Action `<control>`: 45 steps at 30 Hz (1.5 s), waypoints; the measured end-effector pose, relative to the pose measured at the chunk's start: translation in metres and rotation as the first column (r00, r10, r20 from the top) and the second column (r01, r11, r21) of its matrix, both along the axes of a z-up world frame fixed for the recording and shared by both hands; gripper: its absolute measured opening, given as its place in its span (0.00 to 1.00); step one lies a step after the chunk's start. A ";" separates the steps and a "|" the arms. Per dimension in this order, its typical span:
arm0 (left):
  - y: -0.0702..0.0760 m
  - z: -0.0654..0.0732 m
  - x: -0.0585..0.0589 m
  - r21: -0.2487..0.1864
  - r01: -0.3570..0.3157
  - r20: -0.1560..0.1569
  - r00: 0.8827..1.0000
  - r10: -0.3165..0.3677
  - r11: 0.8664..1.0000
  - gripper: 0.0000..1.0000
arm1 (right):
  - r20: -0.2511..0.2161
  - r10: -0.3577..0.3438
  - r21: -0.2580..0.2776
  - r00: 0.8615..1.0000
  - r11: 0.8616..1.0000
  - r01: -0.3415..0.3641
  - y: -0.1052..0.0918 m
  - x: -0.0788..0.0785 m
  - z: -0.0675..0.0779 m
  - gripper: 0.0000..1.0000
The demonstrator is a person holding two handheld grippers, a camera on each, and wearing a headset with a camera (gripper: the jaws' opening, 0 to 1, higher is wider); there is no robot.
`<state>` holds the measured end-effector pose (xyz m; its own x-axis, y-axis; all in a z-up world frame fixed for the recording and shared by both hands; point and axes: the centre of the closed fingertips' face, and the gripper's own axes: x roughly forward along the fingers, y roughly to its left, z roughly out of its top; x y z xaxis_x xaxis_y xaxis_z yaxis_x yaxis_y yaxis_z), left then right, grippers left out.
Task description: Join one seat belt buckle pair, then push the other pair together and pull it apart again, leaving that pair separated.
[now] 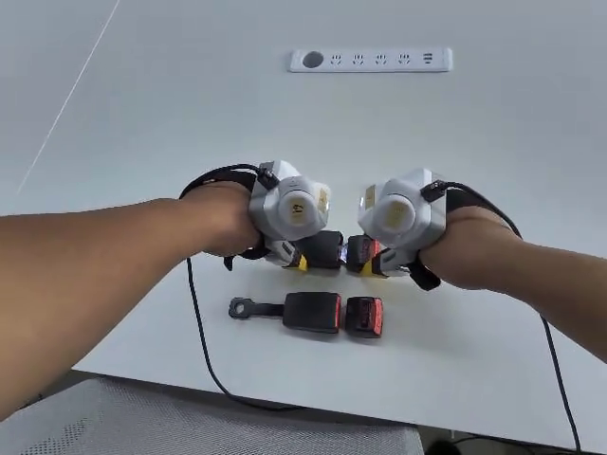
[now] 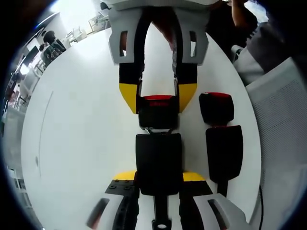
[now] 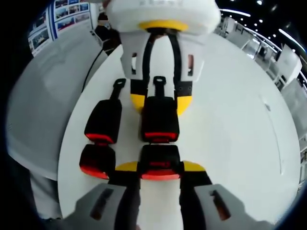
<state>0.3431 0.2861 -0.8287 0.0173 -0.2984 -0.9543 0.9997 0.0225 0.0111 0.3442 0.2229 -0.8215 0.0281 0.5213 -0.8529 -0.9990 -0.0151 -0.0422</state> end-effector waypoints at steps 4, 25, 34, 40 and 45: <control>0.000 0.000 0.000 -0.003 -0.003 -0.001 1.000 0.003 1.000 0.32 | 0.007 0.003 -0.007 1.000 1.000 -0.002 0.000 0.000 0.000 0.29; -0.002 0.004 -0.003 -0.010 -0.021 -0.001 1.000 0.021 1.000 0.32 | 0.008 -0.006 0.011 1.000 1.000 0.006 -0.028 -0.002 0.000 0.31; -0.002 0.004 -0.003 -0.021 -0.019 -0.003 1.000 0.019 1.000 0.33 | 0.011 -0.028 -0.005 1.000 1.000 0.028 -0.062 -0.001 0.000 0.32; -0.001 0.004 -0.002 -0.055 -0.052 -0.005 0.999 0.052 0.997 0.33 | 0.011 -0.040 -0.058 0.999 0.997 0.040 -0.104 -0.004 -0.001 0.33; -0.004 0.005 -0.004 -0.037 -0.041 0.000 0.999 0.041 0.998 0.33 | 0.017 -0.051 -0.093 0.999 0.994 0.053 -0.130 -0.008 -0.002 0.33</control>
<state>0.3386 0.2823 -0.8238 0.0315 -0.3324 -0.9426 0.9979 0.0642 0.0107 0.3363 0.0930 -0.8232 0.0660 0.4373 -0.8969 -0.9978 0.0324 -0.0577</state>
